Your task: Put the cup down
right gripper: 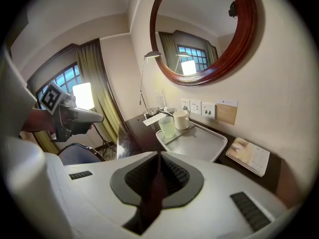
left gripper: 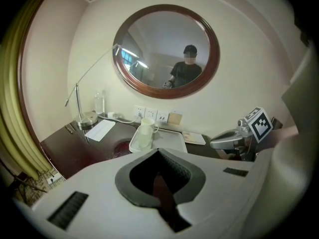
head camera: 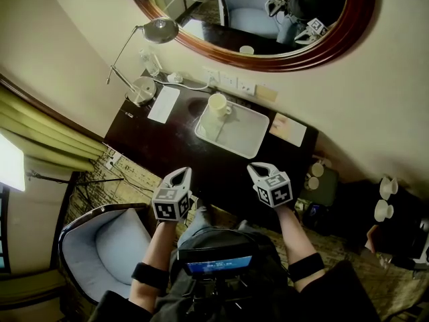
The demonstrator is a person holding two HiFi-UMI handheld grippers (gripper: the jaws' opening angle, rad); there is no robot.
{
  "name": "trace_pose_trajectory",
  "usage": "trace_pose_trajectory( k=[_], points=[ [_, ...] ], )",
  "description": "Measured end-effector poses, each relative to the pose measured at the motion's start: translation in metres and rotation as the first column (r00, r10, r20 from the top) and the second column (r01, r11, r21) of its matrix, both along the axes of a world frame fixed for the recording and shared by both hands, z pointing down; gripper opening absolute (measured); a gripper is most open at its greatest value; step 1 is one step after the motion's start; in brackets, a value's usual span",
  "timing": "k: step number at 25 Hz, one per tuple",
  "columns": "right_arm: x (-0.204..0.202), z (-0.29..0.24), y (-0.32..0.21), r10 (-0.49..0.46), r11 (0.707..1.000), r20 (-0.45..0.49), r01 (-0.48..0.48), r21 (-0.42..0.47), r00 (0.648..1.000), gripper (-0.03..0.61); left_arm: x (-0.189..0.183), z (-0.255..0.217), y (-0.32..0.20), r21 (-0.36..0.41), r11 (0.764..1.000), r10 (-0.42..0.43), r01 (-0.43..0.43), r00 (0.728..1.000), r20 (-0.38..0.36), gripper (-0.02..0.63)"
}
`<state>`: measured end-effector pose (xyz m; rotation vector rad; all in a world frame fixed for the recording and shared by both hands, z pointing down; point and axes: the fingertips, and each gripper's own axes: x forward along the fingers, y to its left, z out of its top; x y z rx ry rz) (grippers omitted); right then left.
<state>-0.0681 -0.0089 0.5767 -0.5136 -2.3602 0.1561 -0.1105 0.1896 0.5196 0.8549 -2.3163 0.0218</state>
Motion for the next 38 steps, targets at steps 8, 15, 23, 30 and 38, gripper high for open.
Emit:
trace_pose_trajectory(
  k=[8, 15, 23, 30, 38],
  points=[
    [-0.026, 0.014, 0.021, -0.036, 0.999, 0.042, 0.035, 0.024, 0.998, 0.193, -0.006, 0.007, 0.009, -0.008, 1.000, 0.013, -0.013, 1.000, -0.011, 0.000],
    [-0.070, 0.022, 0.053, -0.114, 0.993, 0.071, 0.111, 0.046, 0.991, 0.439, -0.011, 0.015, 0.004, -0.030, 0.999, 0.045, -0.046, 0.998, -0.032, 0.000],
    [-0.143, 0.049, 0.077, -0.150, 0.985, 0.072, 0.142, 0.101, 0.986, 0.507, -0.029, 0.030, -0.007, -0.042, 0.994, 0.094, -0.097, 0.993, -0.066, 0.001],
    [-0.197, 0.077, 0.086, -0.160, 0.981, 0.073, 0.151, 0.119, 0.984, 0.515, -0.051, 0.057, -0.020, -0.041, 0.992, 0.117, -0.121, 0.990, -0.085, 0.001],
    [-0.237, 0.094, 0.089, -0.150, 0.981, 0.091, 0.136, 0.138, 0.985, 0.514, -0.066, 0.071, -0.023, -0.044, 0.992, 0.118, -0.122, 0.989, -0.086, 0.001]
  ],
)
